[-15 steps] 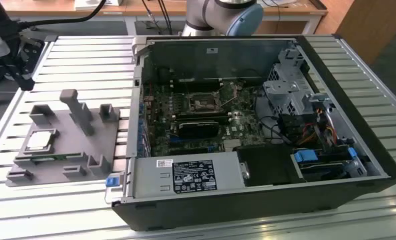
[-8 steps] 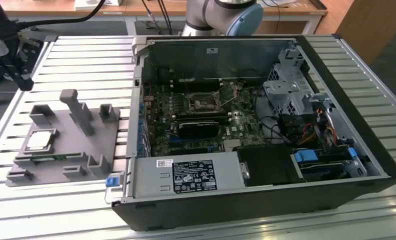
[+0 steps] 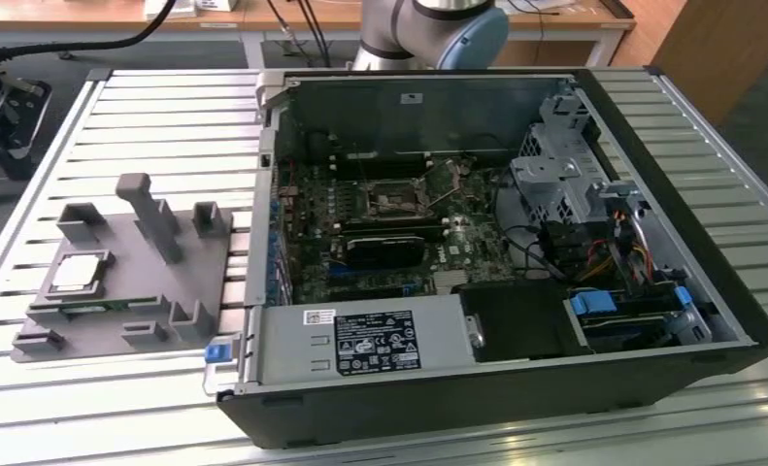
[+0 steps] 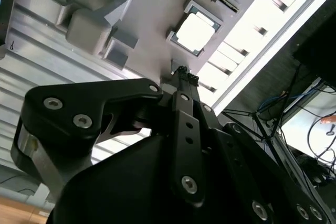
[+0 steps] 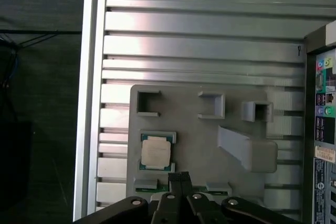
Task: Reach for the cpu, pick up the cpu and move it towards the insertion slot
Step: 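Pick up the cpu and move it towards the insertion slot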
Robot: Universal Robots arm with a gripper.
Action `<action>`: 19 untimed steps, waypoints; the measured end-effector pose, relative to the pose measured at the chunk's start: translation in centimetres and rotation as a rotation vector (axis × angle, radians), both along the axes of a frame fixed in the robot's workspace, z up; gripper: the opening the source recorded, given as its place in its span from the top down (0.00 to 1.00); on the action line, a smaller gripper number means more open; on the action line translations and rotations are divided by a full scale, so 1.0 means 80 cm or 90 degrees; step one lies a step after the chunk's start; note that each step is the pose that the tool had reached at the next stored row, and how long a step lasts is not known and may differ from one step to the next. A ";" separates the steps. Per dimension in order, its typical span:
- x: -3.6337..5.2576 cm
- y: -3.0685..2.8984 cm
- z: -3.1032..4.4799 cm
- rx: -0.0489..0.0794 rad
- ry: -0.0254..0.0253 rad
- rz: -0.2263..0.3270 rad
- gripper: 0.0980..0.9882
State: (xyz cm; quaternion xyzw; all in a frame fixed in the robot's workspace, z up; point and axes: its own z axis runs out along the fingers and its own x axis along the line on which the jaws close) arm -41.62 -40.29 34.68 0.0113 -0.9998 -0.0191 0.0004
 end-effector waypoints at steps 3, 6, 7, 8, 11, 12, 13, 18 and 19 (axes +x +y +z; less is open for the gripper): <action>-0.005 -0.0027 -0.0050 0.000 0.0001 0.001 0.99; -0.006 -0.0079 -0.0118 0.002 0.0001 0.001 0.98; -0.007 -0.0097 -0.0140 0.002 0.0001 0.001 0.92; -0.008 -0.0115 -0.0163 0.002 0.0001 0.001 0.85; -0.009 -0.0149 -0.0234 0.002 -0.0001 0.001 0.78; -0.009 -0.0150 -0.0255 0.002 0.0000 0.001 0.71; -0.009 -0.0150 -0.0277 0.002 0.0001 0.001 0.65; -0.010 -0.0150 -0.0392 0.002 0.0000 0.001 0.45; -0.010 -0.0151 -0.0414 0.002 0.0000 0.001 0.39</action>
